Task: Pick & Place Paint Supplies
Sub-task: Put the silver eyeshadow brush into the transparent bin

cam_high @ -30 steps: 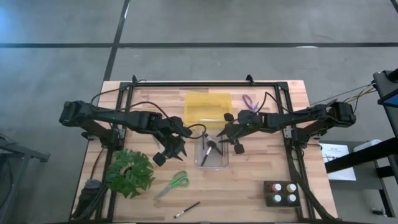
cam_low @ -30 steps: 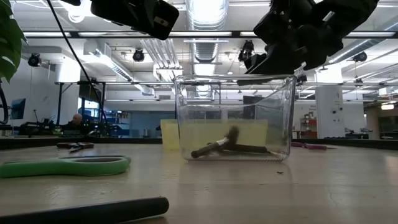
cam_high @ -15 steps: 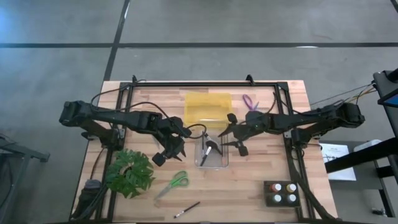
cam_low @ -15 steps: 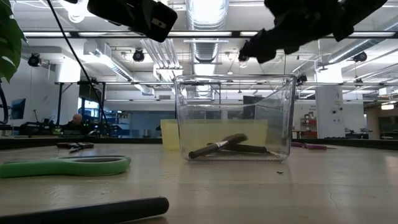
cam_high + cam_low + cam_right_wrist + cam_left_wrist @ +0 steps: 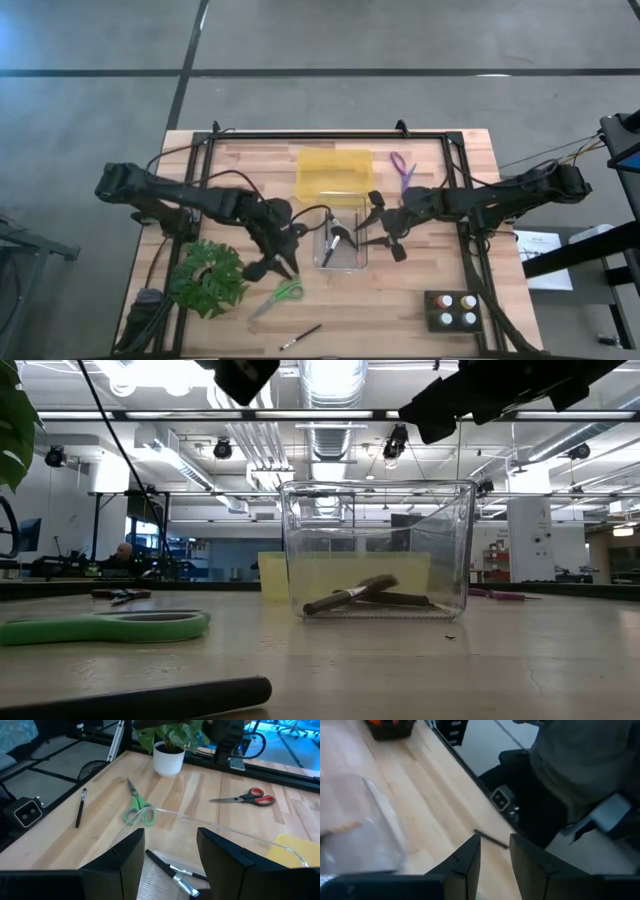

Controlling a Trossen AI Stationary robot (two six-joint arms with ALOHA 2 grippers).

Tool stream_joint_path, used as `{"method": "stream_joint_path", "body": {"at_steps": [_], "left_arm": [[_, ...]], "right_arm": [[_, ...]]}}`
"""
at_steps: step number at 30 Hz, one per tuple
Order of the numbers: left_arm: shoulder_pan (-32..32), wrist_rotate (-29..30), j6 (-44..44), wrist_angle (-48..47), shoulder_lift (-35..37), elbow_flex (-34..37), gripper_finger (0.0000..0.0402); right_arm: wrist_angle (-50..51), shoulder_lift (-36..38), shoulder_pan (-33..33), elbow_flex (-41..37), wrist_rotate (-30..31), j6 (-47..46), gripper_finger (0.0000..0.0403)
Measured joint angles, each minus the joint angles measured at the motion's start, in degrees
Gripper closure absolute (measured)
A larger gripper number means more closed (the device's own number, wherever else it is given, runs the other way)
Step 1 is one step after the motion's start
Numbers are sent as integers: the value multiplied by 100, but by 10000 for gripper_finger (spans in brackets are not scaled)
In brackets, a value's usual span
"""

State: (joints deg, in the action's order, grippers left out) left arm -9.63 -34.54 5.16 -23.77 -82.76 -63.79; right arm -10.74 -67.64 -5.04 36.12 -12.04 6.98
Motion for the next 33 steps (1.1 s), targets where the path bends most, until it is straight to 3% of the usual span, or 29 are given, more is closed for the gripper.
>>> {"method": "stream_joint_path", "body": {"at_steps": [8, 14, 25, 33], "left_arm": [[-651, 59, -2057, 319, 0, -65, 286], [-1188, 701, -3425, 419, -90, -427, 286], [-2107, 783, -5162, -205, -1480, -1801, 286], [-2970, 1920, -6562, -302, -2052, -1875, 286]], "right_arm": [[25, 2, -64, 0, -2, 7, 223], [22, 2, -198, 0, 0, 73, 223], [136, 2, -236, -5, 6, 91, 222], [153, 2, -236, -66, 6, -59, 222]]}}
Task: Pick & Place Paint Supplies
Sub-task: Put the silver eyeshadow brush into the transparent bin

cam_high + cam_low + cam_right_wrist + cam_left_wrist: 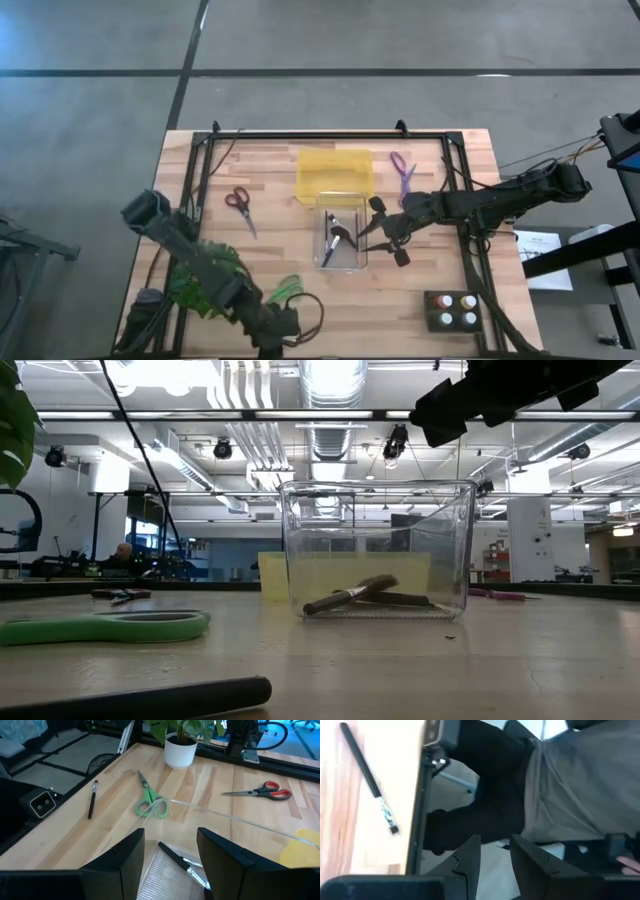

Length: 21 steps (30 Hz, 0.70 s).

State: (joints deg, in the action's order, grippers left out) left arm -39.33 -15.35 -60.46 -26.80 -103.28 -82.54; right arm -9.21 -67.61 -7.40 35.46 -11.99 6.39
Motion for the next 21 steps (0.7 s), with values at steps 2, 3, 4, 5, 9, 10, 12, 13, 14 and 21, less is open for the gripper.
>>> {"method": "stream_joint_path", "body": {"at_steps": [2, 3, 4, 5, 9, 10, 12, 13, 14, 21], "left_arm": [[-24, 41, -117, 2, -158, 0, 286], [-23, 39, -194, 0, -232, 2, 286], [-22, 36, -244, 4, -290, 6, 286], [-23, 36, -265, 6, -330, 7, 286], [-98, 64, -427, 26, -432, 4, 286], [-118, 87, -472, 21, -476, 4, 286], [-157, 167, -596, 15, -568, 4, 286], [-167, 178, -655, 35, -625, 4, 286], [-182, 178, -703, 50, -691, 4, 286], [-226, -5, -705, 23, -1281, -7, 287]], "right_arm": [[2, 0, 0, -2, 0, -15, 222], [3, 0, 2, -8, 0, -28, 222], [-1, 0, 2, -13, 0, -32, 222], [-3, 0, 2, -23, 0, -33, 222], [-2, 0, 2, -87, 2, -48, 222], [-6, 0, 2, -102, 5, -68, 222], [-9, 0, 2, -141, 16, -158, 222], [-36, 0, 2, -168, 18, -181, 222], [-65, 0, 2, -196, 24, -194, 222], [-389, 0, 4, -435, 43, -282, 222]]}}
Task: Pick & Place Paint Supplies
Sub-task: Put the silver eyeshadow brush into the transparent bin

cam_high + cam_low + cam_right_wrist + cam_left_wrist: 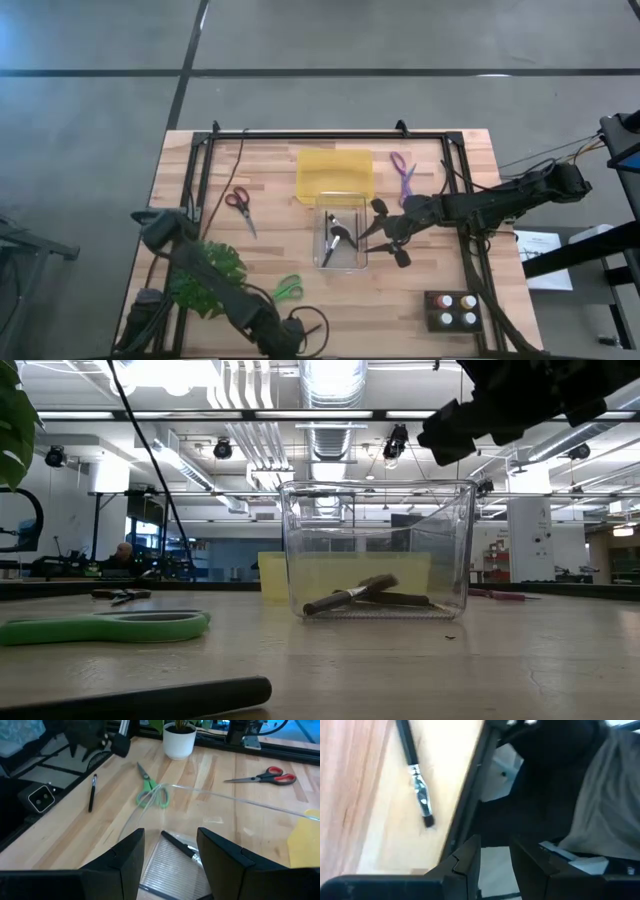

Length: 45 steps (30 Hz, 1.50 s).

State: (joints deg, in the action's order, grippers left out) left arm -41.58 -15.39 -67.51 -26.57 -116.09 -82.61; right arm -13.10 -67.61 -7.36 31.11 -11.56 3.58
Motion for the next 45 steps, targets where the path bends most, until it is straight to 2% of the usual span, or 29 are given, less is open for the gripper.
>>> {"method": "stream_joint_path", "body": {"at_steps": [5, 14, 26, 34, 41, 45], "left_arm": [[-16, -116, 93, -50, -230, 0, 287], [-2, 367, 102, -422, -280, 14, 287], [7, 534, -6, -474, -280, 50, 287], [-16, 526, -130, -387, -369, 53, 288], [-70, 121, -273, -141, -665, 5, 292], [-70, 144, -441, -153, -656, 82, 316]], "right_arm": [[-11, 0, -1, -18, 0, -22, 222], [-98, 0, -94, -44, 11, -16, 222], [-99, 0, -102, -92, 11, 4, 222], [-96, 0, -104, -127, 9, 4, 222], [-104, 0, -104, -146, 6, 4, 222], [-110, 0, -104, -149, 3, 2, 222]]}}
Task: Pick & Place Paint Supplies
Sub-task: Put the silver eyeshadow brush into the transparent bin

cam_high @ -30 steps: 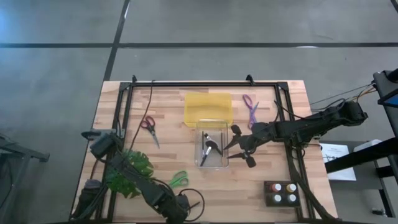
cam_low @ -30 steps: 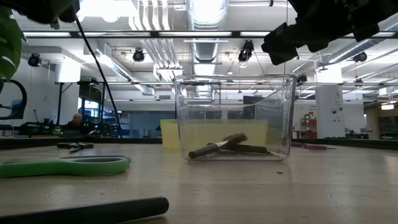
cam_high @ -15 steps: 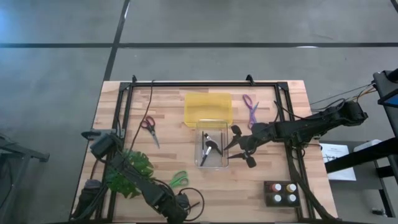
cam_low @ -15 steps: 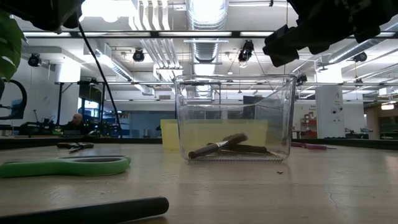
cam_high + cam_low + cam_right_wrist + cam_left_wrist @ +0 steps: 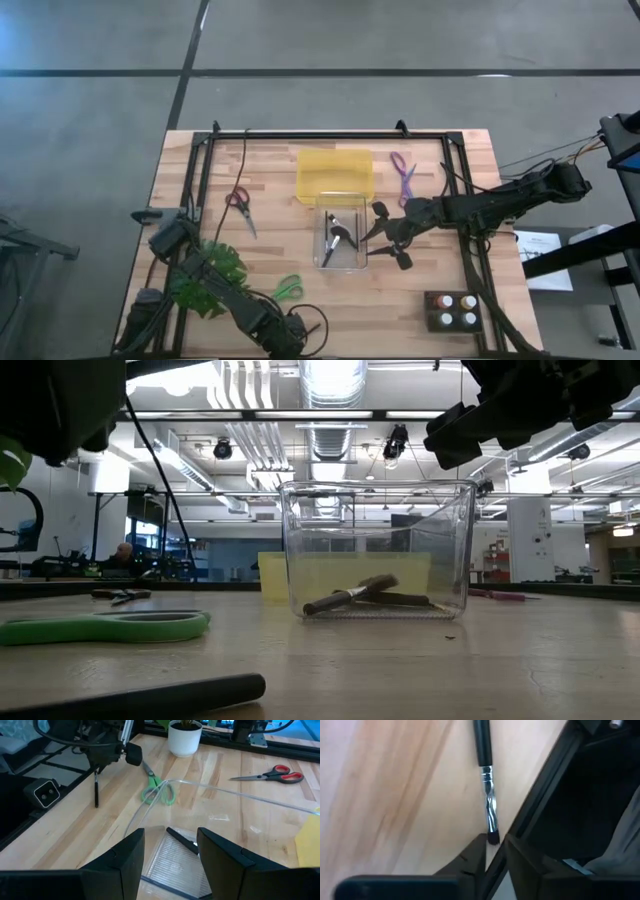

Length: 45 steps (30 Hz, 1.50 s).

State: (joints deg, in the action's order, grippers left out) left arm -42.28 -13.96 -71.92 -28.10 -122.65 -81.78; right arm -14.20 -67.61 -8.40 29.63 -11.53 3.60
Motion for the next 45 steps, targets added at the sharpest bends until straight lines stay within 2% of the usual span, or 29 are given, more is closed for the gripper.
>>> {"method": "stream_joint_path", "body": {"at_steps": [5, 14, 23, 29, 33, 39, 42, 45], "left_arm": [[-9, 146, -205, -77, -9, 33, 389], [7, 413, -35, -170, 33, 20, 398], [34, 1586, 562, -446, 439, 43, 400], [157, 1912, 1324, -693, 1008, 20, 401], [507, 2290, 1670, -1036, 1573, 14, 401], [1540, 2317, 1999, -1189, 2281, 73, 401], [2169, 2041, 2403, -1134, 2337, 75, 401], [2710, 1577, 2825, -1126, 2293, 82, 401]], "right_arm": [[-21, 0, 0, 0, 0, 0, 222], [-20, 0, 0, 0, -17, 0, 222], [-67, 0, -1, 0, -37, 26, 222], [-148, 69, -127, 0, -50, 109, 222], [-152, 293, -189, 0, -48, 109, 222], [190, 816, -368, 2, -45, 131, 222], [540, 1163, -490, 0, 4, 108, 222], [839, 1529, -694, -12, 305, 100, 222]]}}
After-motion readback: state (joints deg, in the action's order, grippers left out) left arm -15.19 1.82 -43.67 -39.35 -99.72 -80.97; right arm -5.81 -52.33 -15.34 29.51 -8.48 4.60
